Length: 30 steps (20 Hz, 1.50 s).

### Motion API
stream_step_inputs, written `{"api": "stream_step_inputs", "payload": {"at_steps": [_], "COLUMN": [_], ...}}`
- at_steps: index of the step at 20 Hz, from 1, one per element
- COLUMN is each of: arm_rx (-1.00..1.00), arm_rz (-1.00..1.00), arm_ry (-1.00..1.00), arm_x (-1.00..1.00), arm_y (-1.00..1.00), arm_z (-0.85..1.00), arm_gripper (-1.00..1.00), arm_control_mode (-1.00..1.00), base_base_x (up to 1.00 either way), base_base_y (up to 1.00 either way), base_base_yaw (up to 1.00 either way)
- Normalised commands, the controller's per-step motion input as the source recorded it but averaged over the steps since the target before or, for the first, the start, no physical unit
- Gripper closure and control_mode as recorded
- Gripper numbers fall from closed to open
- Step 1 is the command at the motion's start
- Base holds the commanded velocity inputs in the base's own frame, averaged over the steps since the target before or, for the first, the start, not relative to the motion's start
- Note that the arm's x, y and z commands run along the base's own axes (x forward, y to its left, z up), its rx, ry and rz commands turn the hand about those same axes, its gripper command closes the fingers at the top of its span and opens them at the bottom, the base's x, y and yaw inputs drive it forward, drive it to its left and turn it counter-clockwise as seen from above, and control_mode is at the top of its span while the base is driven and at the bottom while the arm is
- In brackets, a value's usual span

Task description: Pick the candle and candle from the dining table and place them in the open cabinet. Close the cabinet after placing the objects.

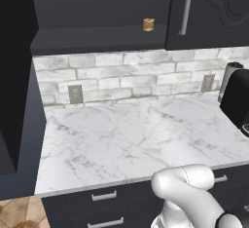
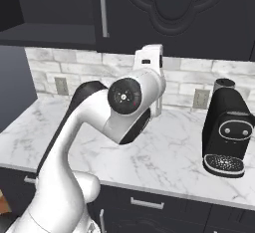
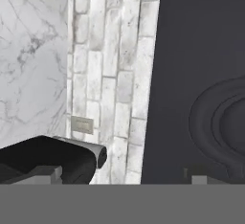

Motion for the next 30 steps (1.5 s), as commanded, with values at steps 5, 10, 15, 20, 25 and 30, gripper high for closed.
{"api": "stream_step_inputs", "payload": {"at_steps": [5, 10, 15, 20, 25, 30], "arm_rx": [-0.08, -0.16, -0.16, -0.20, -0.26, -0.17], "arm_rz": [0.00, -0.04, -0.02, 0.00, -0.08, -0.01], "arm_ry": [-0.01, 0.00, 0.00, 0.00, 0.08, 0.03], "arm_x": [-0.72, -0.15, -0.32, -0.27, -0.04, 0.00], "arm_y": [0.76, 0.45, 0.75, 0.71, 0.69, 0.23], "arm_z": [-0.03, -0.18, -0.08, -0.11, -0.24, -0.45], "arm_gripper": [-1.00, -1.00, -1.00, -1.00, -1.00, -1.00], "arm_control_mode": [-1.00, -1.00, -1.00, -1.00, -1.00, -1.00], "base_base_x": [0.00, 0.00, 0.00, 0.00, 0.00, 0.00], "base_base_y": [0.00, 0.00, 0.00, 0.00, 0.00, 0.00], "base_base_yaw": [0.00, 0.00, 0.00, 0.00, 0.00, 0.00]}}
